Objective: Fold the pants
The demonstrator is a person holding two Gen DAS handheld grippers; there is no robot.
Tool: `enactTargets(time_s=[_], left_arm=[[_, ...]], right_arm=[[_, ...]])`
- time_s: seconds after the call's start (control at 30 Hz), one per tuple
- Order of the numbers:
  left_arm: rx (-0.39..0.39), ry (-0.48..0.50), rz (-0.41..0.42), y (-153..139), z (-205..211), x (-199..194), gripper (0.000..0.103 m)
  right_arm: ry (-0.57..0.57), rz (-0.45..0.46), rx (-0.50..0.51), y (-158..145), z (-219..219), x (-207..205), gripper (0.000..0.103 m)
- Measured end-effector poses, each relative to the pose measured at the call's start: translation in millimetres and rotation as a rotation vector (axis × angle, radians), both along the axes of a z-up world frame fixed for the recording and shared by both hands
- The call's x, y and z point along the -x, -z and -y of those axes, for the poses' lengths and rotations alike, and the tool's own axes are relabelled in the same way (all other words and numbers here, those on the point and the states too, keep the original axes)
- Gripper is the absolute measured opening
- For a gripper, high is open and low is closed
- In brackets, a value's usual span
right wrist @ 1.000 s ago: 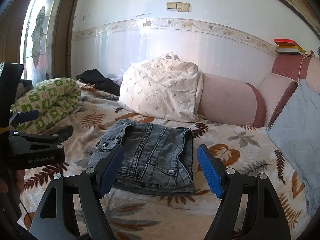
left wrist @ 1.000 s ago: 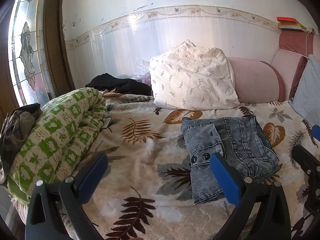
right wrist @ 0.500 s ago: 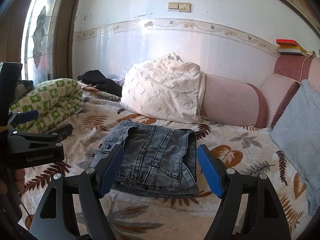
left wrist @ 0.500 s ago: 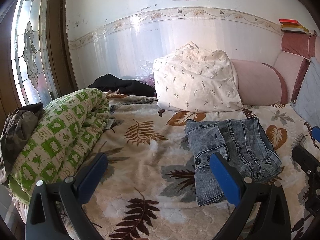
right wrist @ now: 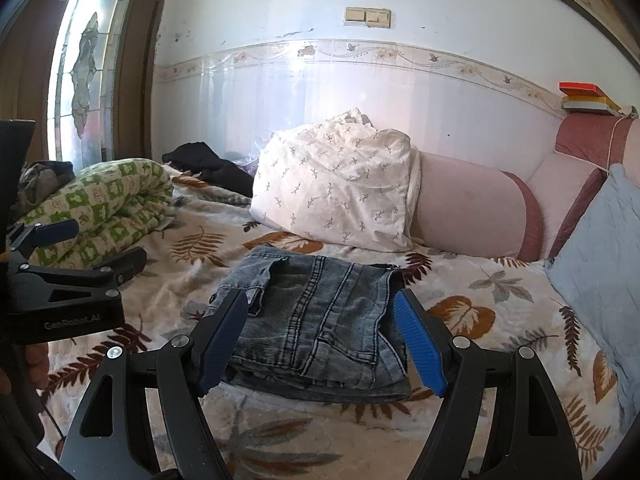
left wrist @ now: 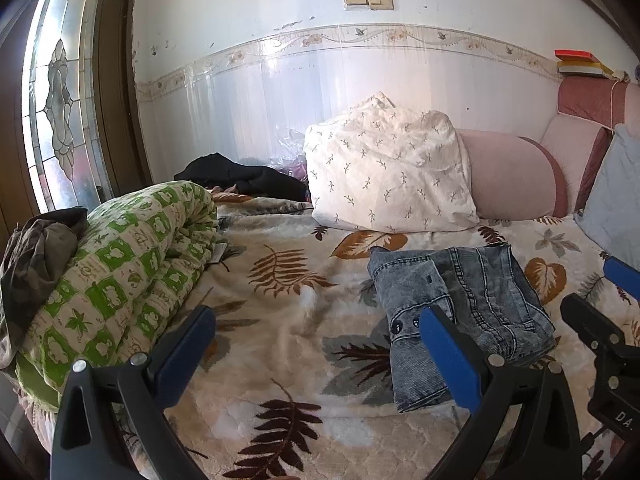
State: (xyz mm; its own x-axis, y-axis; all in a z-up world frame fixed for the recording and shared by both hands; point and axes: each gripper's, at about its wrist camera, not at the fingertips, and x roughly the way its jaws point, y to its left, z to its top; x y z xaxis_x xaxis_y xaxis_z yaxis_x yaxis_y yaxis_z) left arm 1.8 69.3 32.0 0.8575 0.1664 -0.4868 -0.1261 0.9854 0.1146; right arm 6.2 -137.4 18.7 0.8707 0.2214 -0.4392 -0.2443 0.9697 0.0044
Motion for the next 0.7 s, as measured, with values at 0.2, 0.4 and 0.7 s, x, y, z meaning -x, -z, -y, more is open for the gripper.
enactTargets(time_s=[0.2,0.4,0.7], left_arm=[[-0.006,0.0,-0.002,0.1,-2.6,2.4,0.103],[-0.001,0.0,0.003,0.1,-5.0,5.1,0.103],[-0.006,0.012,0.009,-0.9,-5.1,9.6,0.103]], right_arm=[[-0.01,-0.003,0.007,1.2,-6.2,-0.2,0.075],[-0.012,-0.005,0.006,1.9,-7.9,-0.6,0.075],[-0.019,-0.007,0.008,3.2,-13.7,-0.5,0.075]])
